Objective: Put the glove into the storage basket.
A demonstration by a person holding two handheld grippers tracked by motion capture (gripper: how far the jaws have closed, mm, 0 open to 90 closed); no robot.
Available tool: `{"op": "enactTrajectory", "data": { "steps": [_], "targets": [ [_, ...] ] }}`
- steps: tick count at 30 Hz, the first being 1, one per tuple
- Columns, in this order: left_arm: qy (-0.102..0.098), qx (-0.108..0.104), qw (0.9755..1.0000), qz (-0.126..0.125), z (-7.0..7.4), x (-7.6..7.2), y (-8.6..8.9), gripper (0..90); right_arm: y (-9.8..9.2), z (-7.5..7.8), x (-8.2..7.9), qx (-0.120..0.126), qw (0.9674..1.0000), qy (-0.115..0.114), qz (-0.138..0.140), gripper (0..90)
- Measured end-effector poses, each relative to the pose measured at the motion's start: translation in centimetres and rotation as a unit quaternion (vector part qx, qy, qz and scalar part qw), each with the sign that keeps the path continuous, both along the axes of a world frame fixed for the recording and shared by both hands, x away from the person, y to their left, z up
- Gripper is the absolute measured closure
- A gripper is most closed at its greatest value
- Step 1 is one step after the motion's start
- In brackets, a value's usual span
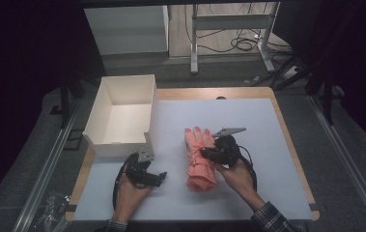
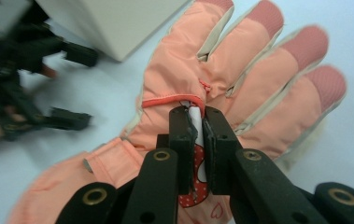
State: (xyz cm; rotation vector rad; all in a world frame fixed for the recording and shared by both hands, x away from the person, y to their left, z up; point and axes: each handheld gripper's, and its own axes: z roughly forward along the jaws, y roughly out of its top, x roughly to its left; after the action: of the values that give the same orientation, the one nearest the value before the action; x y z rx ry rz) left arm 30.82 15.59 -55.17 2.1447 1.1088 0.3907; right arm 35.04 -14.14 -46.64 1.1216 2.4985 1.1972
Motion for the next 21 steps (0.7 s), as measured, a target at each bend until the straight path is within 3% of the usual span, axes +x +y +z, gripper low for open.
{"op": "enactTrajectory", "data": {
  "steps": [5,9,12,13,14,17,21],
  "targets": [
    [0.0,-0.002,1.0,0.002,0.0,0.0,0.0,0.8,0.6,-1.1,-0.5,-0.027,0.9993,-0.022,-0.009,81.9],
    [0.0,-0.001,1.0,0.002,0.0,0.0,0.0,0.8,0.6,-1.2,-0.7,-0.03,0.999,-0.034,-0.004,76.5],
    [0.0,0.001,1.0,0.0,0.0,0.0,0.0,0.8,0.2,-0.1,-0.8,-0.022,0.9989,-0.041,0.005,65.2],
    [0.0,0.001,1.0,0.0,0.0,0.0,0.0,0.8,0.2,-0.1,-0.8,-0.022,0.9989,-0.041,0.005,65.2],
    [0.001,0.0,1.0,0.001,0.0,0.0,0.0,0.8,-0.1,0.7,-1.0,-0.023,0.9982,-0.055,0.008,60.1],
    [0.001,-0.001,1.0,0.002,0.0,0.0,-0.1,0.8,-1.1,1.8,-1.1,-0.017,0.9972,-0.072,0.006,56.1],
    [0.0,0.001,1.0,0.001,0.0,0.0,0.0,0.8,-2.5,2.2,-1.1,-0.014,0.9969,-0.077,0.002,55.9]
  ]
}}
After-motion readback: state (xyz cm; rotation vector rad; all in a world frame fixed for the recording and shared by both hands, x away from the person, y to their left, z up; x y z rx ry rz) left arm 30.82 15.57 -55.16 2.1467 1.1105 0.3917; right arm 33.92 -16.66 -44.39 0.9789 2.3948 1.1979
